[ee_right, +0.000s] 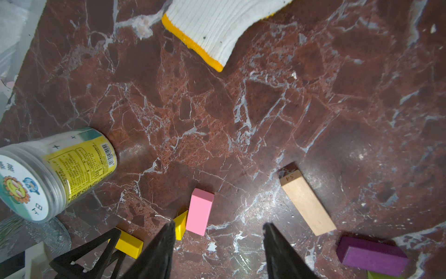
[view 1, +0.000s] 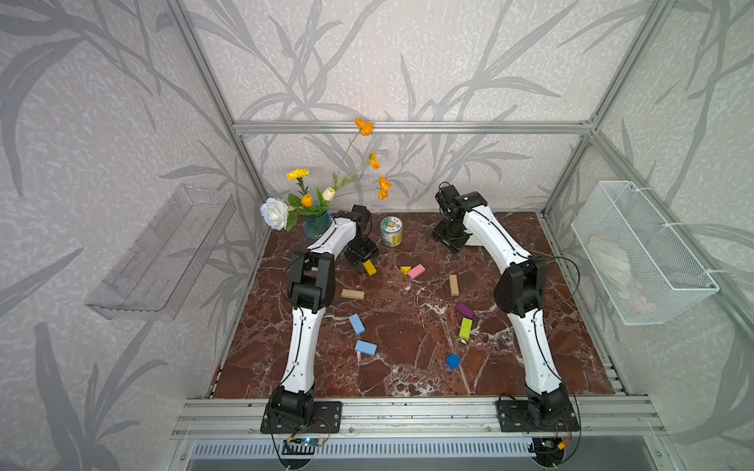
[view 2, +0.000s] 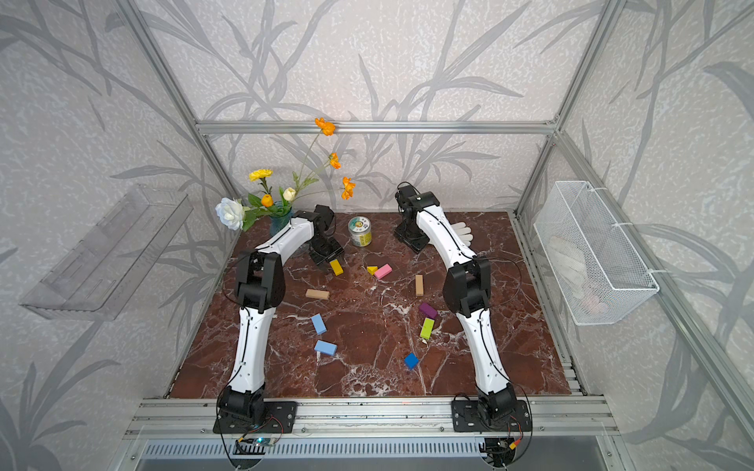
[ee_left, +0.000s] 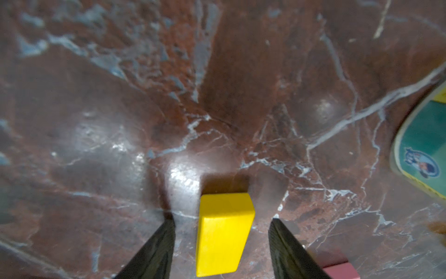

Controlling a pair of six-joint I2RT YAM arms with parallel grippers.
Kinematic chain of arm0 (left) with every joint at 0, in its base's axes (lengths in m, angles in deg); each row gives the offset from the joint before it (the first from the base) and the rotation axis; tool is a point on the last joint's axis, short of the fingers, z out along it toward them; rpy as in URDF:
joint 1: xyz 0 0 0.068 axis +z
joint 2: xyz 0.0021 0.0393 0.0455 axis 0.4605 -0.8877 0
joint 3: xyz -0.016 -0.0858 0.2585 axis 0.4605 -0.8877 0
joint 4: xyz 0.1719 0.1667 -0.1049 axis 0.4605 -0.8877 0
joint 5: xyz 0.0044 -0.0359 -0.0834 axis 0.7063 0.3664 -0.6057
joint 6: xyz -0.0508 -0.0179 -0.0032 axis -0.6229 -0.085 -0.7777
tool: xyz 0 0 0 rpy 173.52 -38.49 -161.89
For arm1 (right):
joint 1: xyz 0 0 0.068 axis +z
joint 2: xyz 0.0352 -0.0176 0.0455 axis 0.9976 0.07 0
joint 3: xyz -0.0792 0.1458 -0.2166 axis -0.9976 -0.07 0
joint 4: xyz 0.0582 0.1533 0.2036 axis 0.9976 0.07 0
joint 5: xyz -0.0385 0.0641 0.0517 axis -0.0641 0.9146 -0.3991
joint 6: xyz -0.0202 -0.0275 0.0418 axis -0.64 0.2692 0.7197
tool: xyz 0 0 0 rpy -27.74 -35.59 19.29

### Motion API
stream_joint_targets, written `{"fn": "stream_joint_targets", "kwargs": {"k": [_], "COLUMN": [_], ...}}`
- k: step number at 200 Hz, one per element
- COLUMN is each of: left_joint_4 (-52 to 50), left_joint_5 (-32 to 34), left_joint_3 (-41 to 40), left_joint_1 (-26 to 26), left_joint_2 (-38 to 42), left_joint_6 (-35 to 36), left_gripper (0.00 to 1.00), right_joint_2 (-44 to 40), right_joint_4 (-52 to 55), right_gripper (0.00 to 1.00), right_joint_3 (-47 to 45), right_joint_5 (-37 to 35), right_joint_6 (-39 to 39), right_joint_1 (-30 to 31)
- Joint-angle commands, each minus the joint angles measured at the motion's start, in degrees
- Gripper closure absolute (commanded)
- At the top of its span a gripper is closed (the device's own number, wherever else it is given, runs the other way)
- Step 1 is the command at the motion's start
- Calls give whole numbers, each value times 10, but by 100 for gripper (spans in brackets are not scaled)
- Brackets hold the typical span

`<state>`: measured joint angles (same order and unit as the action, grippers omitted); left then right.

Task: Assemble a heart with building blocks
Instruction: Assemble the building block at the center of the board.

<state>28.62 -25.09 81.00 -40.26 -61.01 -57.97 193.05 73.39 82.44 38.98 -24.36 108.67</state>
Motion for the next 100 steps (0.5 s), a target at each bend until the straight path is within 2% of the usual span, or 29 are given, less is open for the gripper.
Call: {"fn": "stream_joint_targets", "kwargs": {"k": [1,39,65,100], "left_joint_4": [-21,-48,-57,-82], "left_joint_5": [25,20,22,22], "left_joint_3": [10,50,49,75], "left_joint_1": [3,-2,-8,-15], "left_joint_2": [-54,-78,-83,-108], "left_joint_6": [31,49,57,70], "left_gripper": [37,37,38,43], "right_joint_2": [1,-7,-15,-40], "right_joint_4": [4,-3,-14,-38], "right_gripper": [40,40,40,40], "right_joint_3": [-15,-29,-49,-93], "right_joint_5": [1,3,6,12], "right_joint_6": [2,4,6,8], "right_joint_1": [3,3,2,-4]}}
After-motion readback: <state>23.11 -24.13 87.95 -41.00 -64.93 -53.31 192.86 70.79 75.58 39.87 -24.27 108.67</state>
